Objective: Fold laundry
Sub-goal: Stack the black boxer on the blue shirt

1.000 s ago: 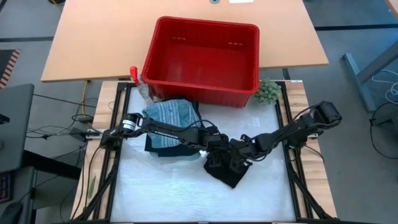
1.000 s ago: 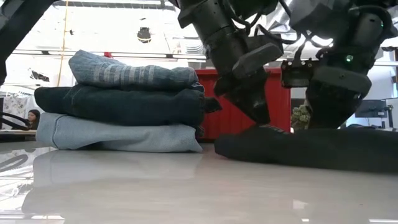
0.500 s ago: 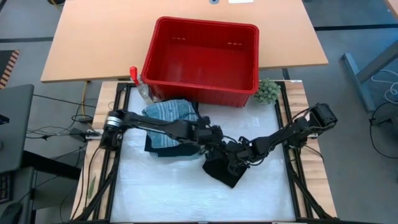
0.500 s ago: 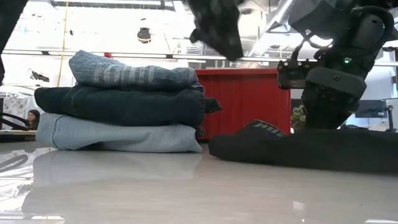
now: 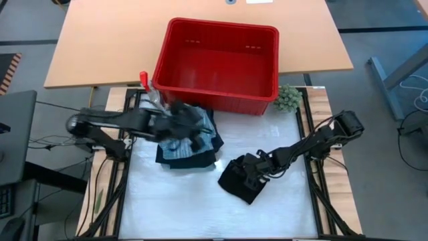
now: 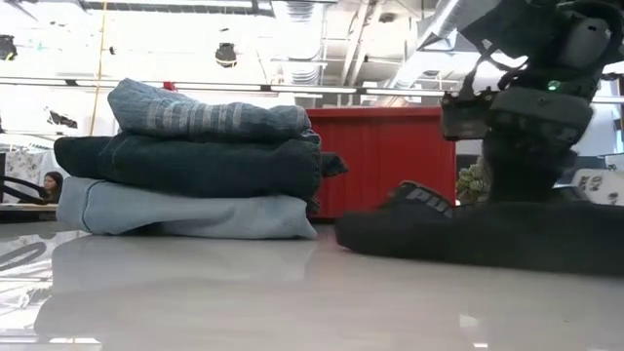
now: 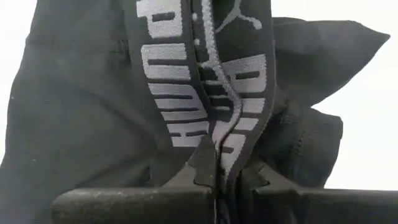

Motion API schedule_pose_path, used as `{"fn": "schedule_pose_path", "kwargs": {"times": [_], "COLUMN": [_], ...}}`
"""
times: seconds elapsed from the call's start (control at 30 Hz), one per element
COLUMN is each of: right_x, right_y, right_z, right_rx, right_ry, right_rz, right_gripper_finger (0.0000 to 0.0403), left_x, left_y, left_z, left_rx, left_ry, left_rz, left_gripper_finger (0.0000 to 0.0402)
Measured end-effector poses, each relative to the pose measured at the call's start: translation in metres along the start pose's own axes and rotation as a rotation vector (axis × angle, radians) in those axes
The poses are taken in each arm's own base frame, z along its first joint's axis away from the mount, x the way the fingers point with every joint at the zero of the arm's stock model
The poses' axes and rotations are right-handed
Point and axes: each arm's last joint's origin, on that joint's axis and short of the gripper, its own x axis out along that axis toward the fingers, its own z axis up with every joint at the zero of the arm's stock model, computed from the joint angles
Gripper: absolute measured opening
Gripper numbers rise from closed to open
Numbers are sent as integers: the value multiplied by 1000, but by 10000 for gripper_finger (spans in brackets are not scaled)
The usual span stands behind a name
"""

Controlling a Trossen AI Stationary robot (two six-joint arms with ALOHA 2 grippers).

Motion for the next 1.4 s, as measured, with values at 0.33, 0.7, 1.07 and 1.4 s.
{"fn": "schedule_pose_path", "kwargs": {"times": [0.33,0.7,1.07,1.4], "right_x": [-69,-176,-237,-132], "right_y": [-6,-6,-5,-15], "right_z": [19,72,200,296], "right_rx": [87,141,181,486], "right_ry": [-169,-487,-795,-866], "right_rz": [208,481,499,618], "right_gripper_finger": [40,40,40,40], "left_x": [-88,-114,-142,-158], "left_y": [33,22,41,58], "left_z": [-18,-41,-50,-54], "left_rx": [-121,-61,-66,-76], "left_ry": [-64,-27,-60,-104], "left_rz": [94,68,40,43], "left_gripper_finger": [105,105,105,105]}}
